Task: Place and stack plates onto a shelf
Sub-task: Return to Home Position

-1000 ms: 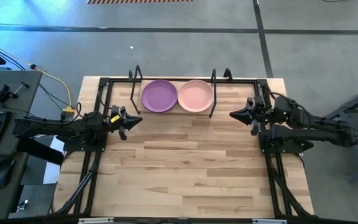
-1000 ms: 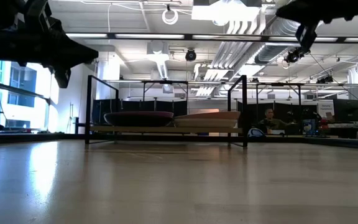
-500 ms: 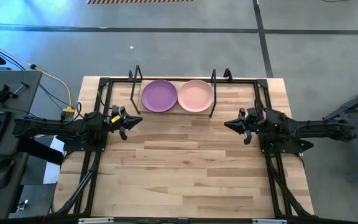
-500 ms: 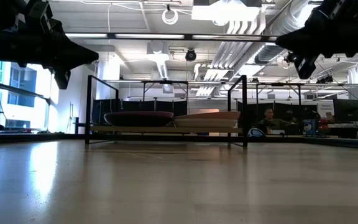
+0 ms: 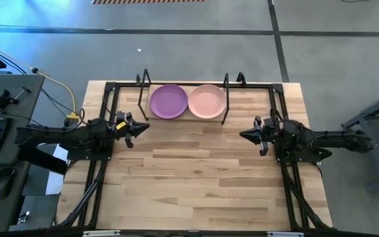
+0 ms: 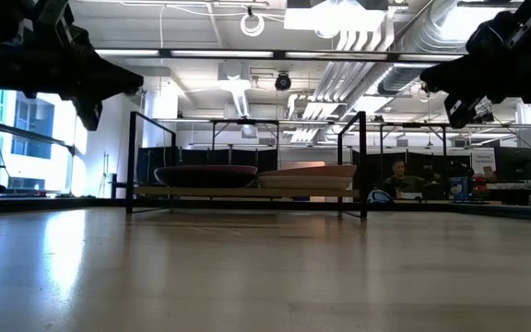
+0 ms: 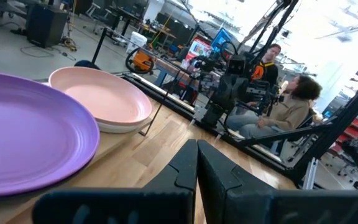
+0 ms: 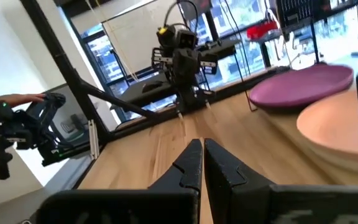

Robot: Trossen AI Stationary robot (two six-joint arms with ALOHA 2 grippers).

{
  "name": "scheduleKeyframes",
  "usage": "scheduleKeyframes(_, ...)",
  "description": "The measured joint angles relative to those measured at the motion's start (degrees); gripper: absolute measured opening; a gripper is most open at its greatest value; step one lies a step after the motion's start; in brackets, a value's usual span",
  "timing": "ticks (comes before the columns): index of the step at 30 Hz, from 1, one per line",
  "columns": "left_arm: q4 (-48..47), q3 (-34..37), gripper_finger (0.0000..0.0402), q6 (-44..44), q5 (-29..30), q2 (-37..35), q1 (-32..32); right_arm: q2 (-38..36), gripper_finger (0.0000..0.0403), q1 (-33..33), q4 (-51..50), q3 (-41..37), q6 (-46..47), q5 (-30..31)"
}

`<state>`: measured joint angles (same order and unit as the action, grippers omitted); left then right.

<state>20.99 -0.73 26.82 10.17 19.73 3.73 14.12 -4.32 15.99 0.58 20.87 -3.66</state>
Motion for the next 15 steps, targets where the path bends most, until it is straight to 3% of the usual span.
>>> scheduleKeyframes(15,-4.5,0.0,0.0000,0.0,0.0,-15.0,0.0,-1.8,0.0000,0.0,-13.5,0.0,-1.4,-0.6)
